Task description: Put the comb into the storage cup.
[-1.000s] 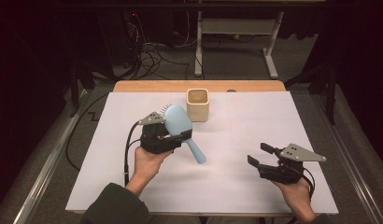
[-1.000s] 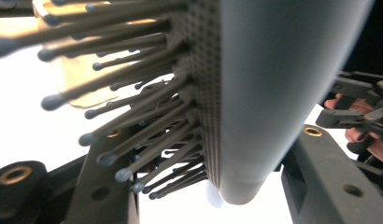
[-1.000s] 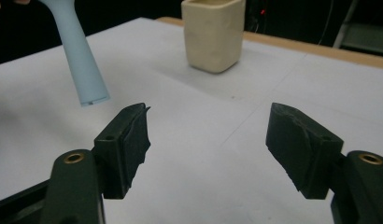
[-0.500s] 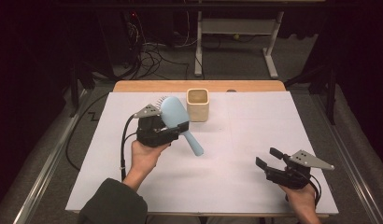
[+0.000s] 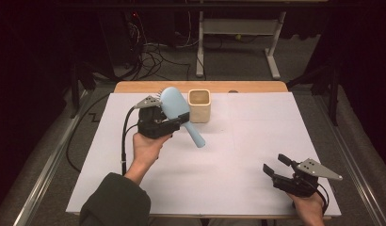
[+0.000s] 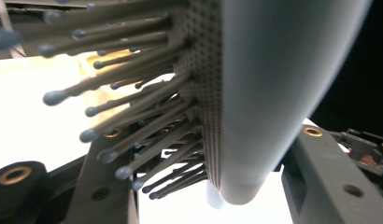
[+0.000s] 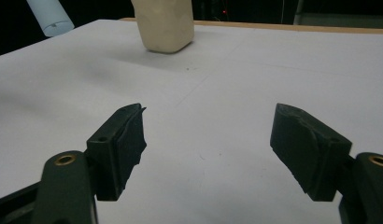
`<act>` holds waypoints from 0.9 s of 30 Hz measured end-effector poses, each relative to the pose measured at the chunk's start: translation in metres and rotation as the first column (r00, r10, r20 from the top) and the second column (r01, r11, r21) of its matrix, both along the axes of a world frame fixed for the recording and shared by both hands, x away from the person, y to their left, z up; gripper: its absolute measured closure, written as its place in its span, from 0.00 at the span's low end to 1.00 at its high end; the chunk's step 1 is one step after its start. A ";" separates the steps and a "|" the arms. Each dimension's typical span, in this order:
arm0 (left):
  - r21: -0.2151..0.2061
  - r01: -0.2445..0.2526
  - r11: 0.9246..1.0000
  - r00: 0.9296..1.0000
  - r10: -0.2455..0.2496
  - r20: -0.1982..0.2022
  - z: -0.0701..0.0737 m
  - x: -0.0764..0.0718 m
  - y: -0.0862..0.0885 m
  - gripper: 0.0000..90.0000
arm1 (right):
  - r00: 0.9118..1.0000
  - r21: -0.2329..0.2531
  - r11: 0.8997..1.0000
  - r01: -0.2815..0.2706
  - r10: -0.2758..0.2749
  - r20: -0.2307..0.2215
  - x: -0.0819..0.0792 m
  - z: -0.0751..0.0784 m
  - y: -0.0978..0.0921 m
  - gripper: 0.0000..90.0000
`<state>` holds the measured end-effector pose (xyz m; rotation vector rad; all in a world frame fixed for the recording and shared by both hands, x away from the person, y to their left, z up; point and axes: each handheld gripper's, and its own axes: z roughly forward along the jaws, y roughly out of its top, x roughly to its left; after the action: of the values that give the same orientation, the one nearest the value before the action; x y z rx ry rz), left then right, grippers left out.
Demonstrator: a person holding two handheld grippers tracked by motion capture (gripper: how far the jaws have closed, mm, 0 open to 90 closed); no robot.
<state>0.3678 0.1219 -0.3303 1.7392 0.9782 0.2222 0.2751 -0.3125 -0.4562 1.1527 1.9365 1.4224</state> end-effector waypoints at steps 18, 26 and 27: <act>0.057 -0.030 0.998 0.999 0.028 0.024 0.018 0.024 -0.010 0.59 | 1.000 0.021 1.000 0.009 -0.009 0.004 -0.004 -0.002 -0.006 0.27; 0.077 -0.039 0.996 0.999 0.037 0.021 0.022 0.035 -0.013 0.60 | 1.000 0.015 1.000 0.006 -0.006 0.009 -0.005 -0.003 -0.007 0.27; 0.079 -0.039 0.996 0.999 0.037 0.016 0.022 0.037 -0.014 0.60 | 1.000 0.014 1.000 0.006 -0.006 0.009 -0.004 -0.003 -0.007 0.27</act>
<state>0.4046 0.1083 -0.3082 1.7897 1.0043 0.3016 0.2707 -0.3195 -0.4592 1.1549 1.9184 1.4382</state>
